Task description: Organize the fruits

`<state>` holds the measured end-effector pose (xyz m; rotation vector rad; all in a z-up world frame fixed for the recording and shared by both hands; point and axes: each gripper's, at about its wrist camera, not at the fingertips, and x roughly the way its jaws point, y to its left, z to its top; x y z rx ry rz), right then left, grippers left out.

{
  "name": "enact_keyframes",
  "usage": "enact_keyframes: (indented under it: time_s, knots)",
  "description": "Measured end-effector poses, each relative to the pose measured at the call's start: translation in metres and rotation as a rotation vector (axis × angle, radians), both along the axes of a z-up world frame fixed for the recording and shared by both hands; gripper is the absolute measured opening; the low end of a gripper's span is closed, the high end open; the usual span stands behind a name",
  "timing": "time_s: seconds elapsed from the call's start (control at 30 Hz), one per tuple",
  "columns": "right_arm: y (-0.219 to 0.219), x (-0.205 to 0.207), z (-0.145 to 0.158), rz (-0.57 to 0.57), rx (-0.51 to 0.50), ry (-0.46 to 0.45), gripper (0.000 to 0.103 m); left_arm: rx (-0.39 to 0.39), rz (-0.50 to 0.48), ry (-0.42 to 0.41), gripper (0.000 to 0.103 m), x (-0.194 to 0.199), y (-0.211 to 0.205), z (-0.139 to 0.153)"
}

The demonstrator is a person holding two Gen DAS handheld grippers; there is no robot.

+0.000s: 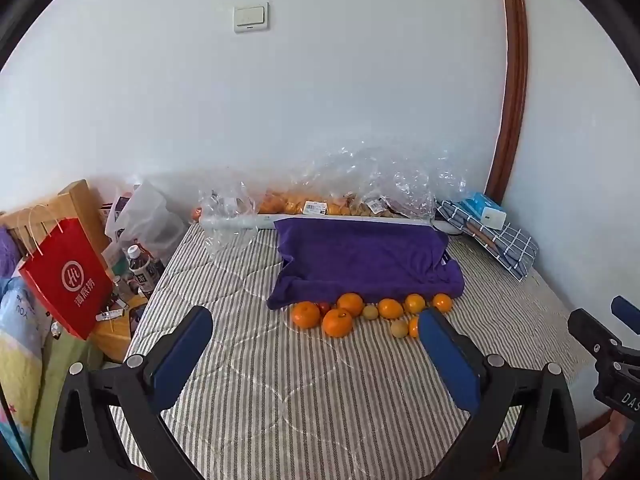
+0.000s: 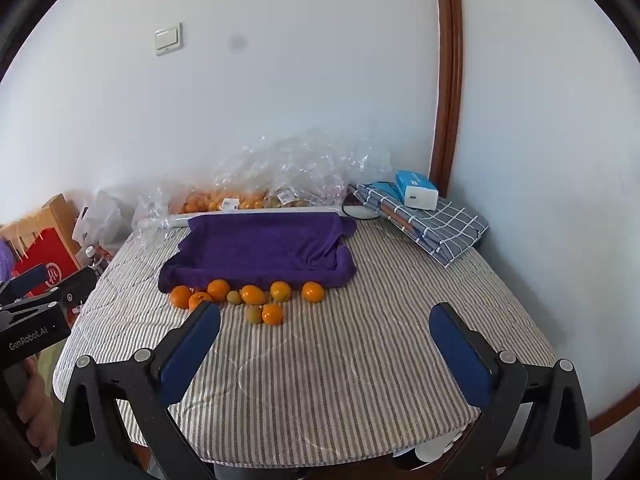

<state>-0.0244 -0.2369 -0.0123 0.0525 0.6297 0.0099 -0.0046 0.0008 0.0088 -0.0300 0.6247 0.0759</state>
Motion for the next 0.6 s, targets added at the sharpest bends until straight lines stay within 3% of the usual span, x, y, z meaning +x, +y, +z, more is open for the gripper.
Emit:
enact_keyframes:
  time_s: [0.6]
  knots:
    - [0.01,-0.002,-0.002,0.015,-0.024,0.0,0.103,-0.016,0.0,-0.016,0.103,-0.008,0.004,-0.005]
